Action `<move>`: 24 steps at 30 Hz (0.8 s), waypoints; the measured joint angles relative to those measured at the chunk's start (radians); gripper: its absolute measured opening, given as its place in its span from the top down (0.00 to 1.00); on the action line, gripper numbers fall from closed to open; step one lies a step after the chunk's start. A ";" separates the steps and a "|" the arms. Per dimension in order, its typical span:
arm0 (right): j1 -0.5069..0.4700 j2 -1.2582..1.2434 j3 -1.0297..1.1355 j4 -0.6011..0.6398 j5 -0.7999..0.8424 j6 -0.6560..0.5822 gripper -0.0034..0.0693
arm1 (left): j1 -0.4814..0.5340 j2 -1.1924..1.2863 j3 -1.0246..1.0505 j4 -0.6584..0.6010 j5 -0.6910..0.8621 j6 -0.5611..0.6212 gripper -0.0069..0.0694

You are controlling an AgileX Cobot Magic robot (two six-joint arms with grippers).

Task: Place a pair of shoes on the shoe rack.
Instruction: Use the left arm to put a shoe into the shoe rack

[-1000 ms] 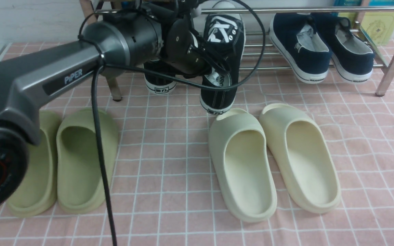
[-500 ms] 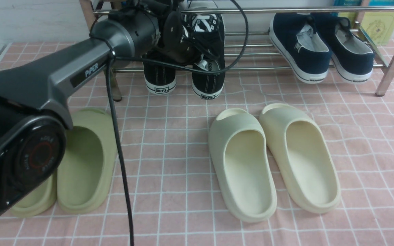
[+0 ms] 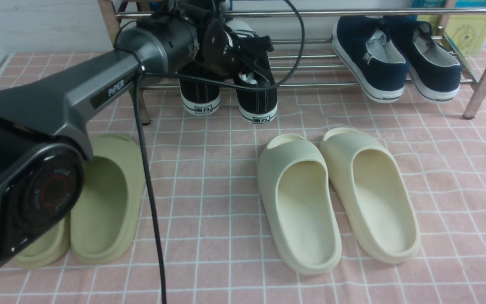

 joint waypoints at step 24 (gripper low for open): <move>0.000 0.000 0.000 0.000 0.000 0.000 0.63 | -0.161 -0.011 -0.008 0.028 0.394 0.345 0.86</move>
